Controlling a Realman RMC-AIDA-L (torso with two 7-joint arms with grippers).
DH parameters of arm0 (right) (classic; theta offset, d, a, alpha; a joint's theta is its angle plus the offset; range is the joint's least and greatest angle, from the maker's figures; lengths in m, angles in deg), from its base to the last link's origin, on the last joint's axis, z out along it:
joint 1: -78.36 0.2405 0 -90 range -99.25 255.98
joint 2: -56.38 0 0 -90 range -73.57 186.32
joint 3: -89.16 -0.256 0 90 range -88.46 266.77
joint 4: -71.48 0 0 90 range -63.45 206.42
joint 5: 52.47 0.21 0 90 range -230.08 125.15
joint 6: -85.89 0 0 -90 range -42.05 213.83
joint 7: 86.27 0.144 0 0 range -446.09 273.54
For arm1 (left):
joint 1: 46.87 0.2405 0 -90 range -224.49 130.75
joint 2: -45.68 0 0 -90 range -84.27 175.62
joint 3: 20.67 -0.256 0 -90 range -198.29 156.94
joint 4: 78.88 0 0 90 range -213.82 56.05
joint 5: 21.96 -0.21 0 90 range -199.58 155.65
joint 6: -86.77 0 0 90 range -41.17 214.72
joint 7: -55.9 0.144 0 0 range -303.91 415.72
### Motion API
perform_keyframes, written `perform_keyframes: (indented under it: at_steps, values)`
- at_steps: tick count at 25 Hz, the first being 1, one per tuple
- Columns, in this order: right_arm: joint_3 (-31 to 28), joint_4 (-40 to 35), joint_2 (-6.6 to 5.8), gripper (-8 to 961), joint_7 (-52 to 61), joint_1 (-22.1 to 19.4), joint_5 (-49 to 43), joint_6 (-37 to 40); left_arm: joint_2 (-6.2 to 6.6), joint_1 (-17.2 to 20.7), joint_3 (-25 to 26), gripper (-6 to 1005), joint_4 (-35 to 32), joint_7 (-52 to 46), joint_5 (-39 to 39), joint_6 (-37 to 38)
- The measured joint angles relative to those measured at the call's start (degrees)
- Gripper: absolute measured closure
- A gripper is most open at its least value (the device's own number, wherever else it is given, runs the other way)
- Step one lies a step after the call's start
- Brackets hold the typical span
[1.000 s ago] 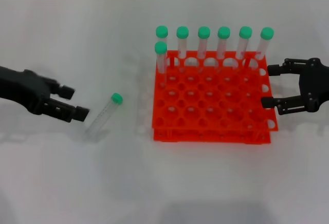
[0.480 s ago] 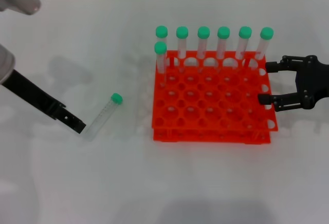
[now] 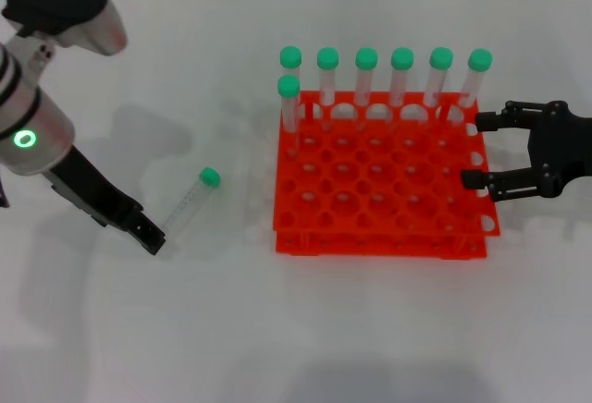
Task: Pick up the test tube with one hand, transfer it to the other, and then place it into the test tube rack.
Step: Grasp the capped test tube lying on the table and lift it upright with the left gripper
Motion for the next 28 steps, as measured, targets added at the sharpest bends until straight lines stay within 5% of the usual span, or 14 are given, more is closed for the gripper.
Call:
perform_keyframes:
  at_steps: [4,15,21,28]
  values:
    - [0.17,0.0,0.03,85,-0.08,-0.09,-0.01,-0.08,-0.29,-0.18,-2.81,153,1.08,-2.12,0.28,-1.24]
    - [0.0,0.1,0.14,85,-0.68,-1.01,-0.09,-0.1,-0.49,-0.01,-3.25,355,1.57,-3.75,1.75,-3.2]
    - [0.04,0.1,0.13,85,-0.71,-1.01,-0.09,-0.04,-0.49,0.01,-3.29,556,2.0,-4.15,1.8,-3.91]
    - [0.01,0.1,0.24,85,-0.71,-0.98,-0.09,-0.08,-0.49,-0.15,-3.82,638,2.22,-5.17,1.8,-4.7]
